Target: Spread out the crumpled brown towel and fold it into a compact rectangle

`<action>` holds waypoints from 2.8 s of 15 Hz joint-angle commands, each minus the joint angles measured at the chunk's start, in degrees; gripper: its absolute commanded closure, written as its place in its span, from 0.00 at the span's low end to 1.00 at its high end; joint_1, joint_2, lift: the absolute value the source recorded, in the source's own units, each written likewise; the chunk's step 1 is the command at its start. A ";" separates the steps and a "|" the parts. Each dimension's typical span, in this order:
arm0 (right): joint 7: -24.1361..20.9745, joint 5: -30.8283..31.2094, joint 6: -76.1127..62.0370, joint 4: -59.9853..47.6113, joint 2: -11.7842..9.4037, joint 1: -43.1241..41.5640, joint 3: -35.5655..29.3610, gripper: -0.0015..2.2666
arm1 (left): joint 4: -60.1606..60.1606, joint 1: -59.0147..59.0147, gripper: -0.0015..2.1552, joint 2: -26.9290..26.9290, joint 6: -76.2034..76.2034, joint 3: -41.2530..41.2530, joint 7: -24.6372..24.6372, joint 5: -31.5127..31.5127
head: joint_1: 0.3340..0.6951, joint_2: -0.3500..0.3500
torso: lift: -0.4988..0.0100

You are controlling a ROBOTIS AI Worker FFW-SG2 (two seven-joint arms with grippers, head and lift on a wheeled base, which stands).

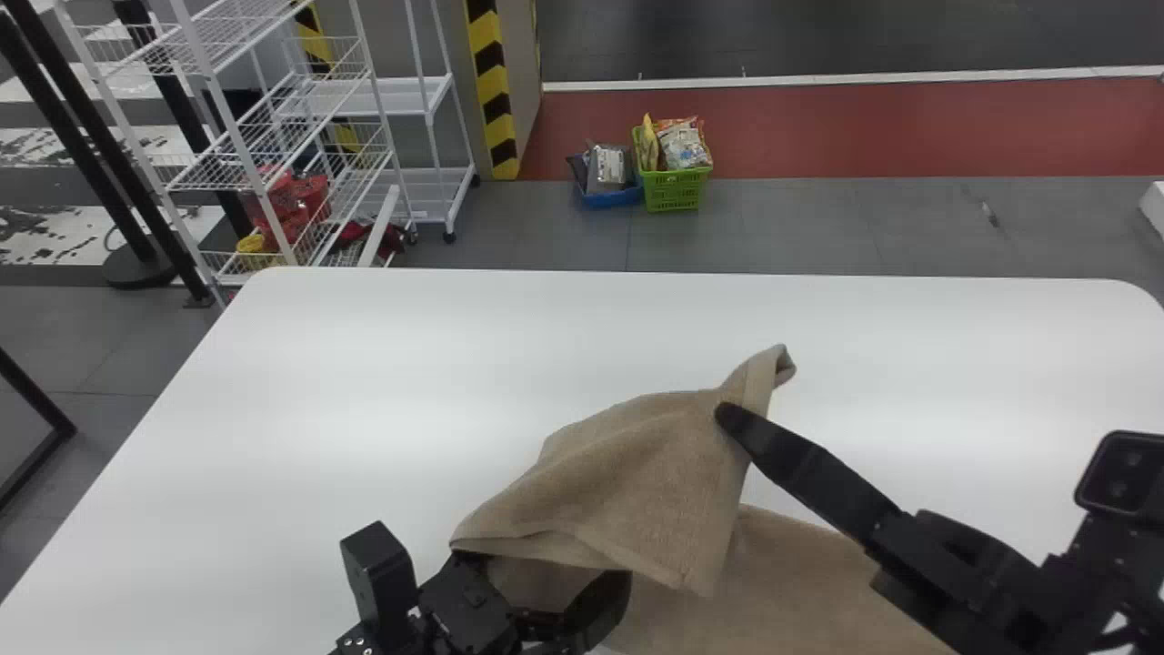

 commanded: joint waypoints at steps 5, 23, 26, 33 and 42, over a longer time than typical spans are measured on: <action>1.41 -2.75 7.93 -0.31 -0.13 2.28 -9.48 0.54 | 0.09 0.00 0.05 -0.15 -0.11 -0.91 0.26 -1.60 | 1.00 0.54 | 0.73; 1.23 -3.36 25.15 3.12 0.04 -4.31 -20.56 0.54 | 4.05 -5.27 0.04 0.53 -1.34 18.42 -32.70 -3.35 | 1.00 0.55 | 0.73; 1.93 -3.10 27.61 4.35 0.04 -4.22 -25.04 0.54 | 6.25 -6.24 0.04 1.23 -1.34 21.67 -32.96 -2.56 | 1.00 0.60 | 0.73; 4.83 2.61 32.18 9.27 -0.05 -4.49 -28.73 0.54 | 8.27 -6.68 0.04 1.76 -1.52 22.90 -32.96 -1.60 | 1.00 0.60 | 0.73; 5.63 14.13 35.82 13.31 -1.80 -8.35 -34.27 0.54 | 10.38 -6.68 0.04 1.76 -4.15 23.43 -32.79 -1.07 | 1.00 0.50 | 0.73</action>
